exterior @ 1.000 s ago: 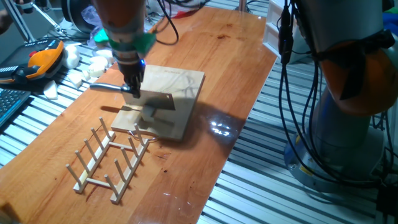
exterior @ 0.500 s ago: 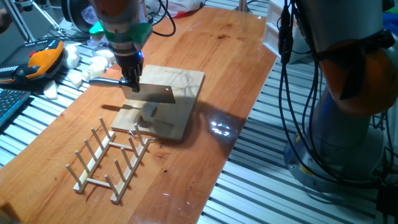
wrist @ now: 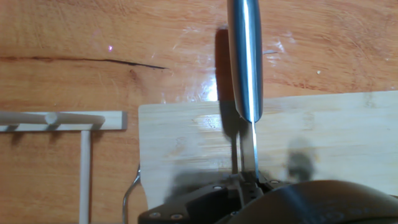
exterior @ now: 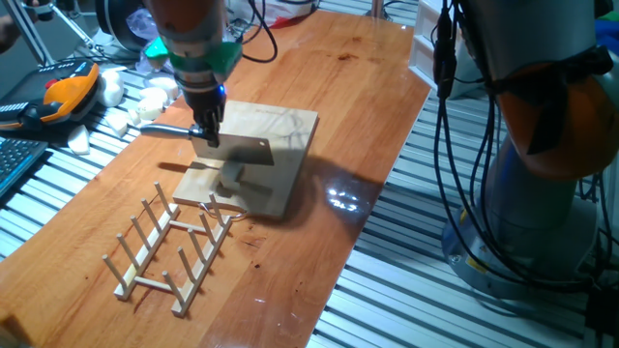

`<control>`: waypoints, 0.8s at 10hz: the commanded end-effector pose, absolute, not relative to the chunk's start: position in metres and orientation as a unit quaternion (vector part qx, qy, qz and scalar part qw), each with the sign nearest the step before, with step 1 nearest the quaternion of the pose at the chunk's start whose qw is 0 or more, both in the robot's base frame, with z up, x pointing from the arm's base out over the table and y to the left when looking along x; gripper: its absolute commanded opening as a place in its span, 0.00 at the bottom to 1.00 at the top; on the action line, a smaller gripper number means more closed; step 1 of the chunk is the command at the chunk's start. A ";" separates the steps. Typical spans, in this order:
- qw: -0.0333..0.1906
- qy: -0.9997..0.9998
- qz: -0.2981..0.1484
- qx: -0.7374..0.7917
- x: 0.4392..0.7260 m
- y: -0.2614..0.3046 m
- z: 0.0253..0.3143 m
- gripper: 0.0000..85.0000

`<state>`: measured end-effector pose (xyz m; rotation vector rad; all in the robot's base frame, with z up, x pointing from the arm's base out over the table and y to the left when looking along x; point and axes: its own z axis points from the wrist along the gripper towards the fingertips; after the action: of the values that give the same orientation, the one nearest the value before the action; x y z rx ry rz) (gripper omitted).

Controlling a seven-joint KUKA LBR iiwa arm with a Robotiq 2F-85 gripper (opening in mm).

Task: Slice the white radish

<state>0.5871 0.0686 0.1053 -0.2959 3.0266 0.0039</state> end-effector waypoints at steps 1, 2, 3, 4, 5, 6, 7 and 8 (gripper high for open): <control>0.051 0.994 0.003 -0.099 0.588 0.067 0.102 0.00; 0.054 0.994 0.007 -0.100 0.588 0.066 0.099 0.00; 0.059 0.993 0.008 -0.100 0.588 0.067 0.093 0.00; 0.066 0.993 0.008 -0.099 0.588 0.068 0.086 0.00; 0.070 0.993 0.008 -0.099 0.587 0.070 0.081 0.00; 0.070 0.993 0.009 -0.099 0.587 0.070 0.081 0.00; 0.066 0.993 0.006 -0.097 0.587 0.071 0.089 0.00; 0.055 0.994 0.006 -0.094 0.589 0.072 0.100 0.00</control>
<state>0.5878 0.0725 0.0979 -0.2841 3.0275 0.0193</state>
